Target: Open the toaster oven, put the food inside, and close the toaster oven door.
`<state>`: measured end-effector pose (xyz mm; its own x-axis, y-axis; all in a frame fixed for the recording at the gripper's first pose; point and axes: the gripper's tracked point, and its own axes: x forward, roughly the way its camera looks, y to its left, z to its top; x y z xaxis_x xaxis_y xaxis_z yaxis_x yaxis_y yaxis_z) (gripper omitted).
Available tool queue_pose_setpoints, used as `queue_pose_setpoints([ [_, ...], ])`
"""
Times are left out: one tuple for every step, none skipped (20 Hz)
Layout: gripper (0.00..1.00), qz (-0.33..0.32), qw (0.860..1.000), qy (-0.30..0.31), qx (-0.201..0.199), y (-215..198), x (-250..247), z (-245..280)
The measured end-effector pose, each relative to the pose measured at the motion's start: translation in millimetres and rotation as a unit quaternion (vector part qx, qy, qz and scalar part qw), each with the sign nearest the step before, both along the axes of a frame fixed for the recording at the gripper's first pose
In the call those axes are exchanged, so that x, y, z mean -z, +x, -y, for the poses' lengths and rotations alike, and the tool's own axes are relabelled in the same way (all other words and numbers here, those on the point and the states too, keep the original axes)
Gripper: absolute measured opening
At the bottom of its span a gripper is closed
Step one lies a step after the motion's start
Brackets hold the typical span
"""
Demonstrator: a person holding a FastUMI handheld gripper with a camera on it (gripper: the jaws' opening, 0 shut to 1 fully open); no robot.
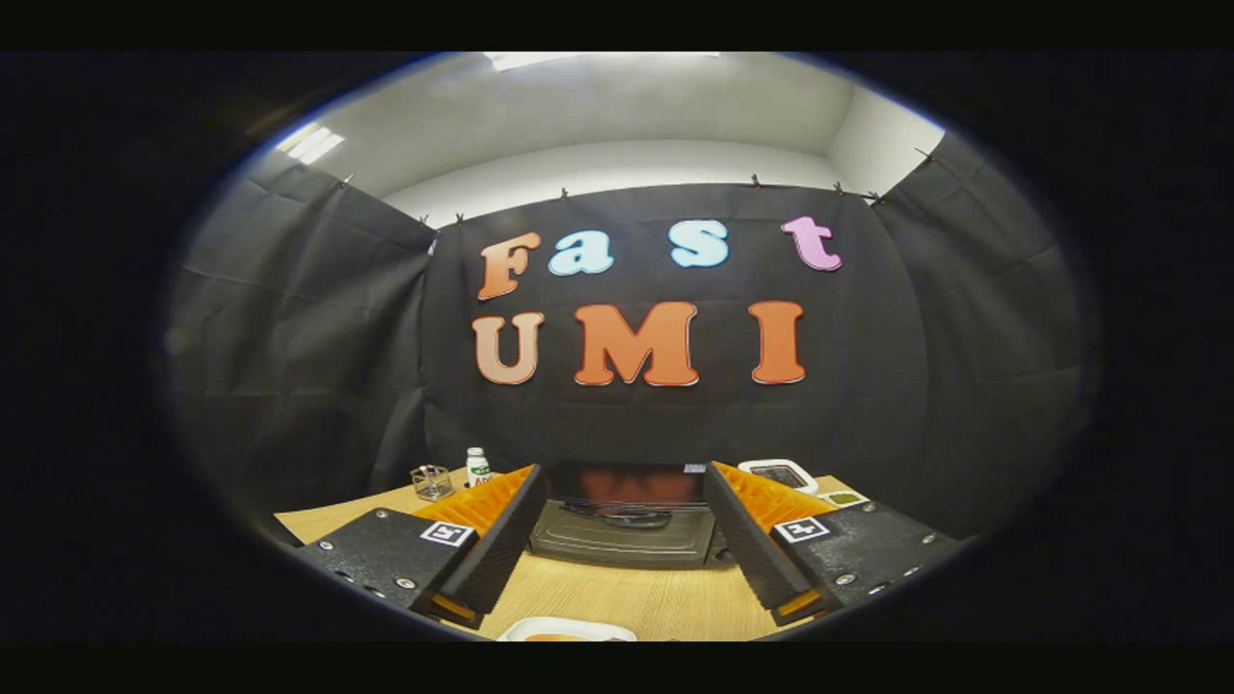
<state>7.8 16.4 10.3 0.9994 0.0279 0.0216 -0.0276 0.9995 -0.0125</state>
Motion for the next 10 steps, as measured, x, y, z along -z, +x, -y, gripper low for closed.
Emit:
queue_pose_setpoints([
  [0.97,0.0,1.0,0.001,0.001,2.3,-0.1,-0.2],
  [0.97,0.001,1.0,0.002,0.002,5.2,-0.3,0.6],
  [0.97,0.003,1.0,0.003,0.005,9.2,-0.5,1.6],
  [0.97,0.004,1.0,0.006,0.004,13.6,-0.1,1.2],
  [0.97,0.004,1.0,0.009,0.003,18.7,2.1,-1.0],
  [0.97,0.002,1.0,0.01,0.001,24.6,5.0,-2.7],
  [0.97,-0.001,1.0,0.01,-0.001,31.2,7.1,-5.5],
  [0.97,-0.003,1.0,0.011,-0.003,38.2,9.8,-7.4],
  [0.97,-0.005,1.0,0.01,-0.005,45.0,11.0,-9.0],
  [0.97,-0.004,1.0,0.009,-0.002,52.6,11.3,-8.3],
])
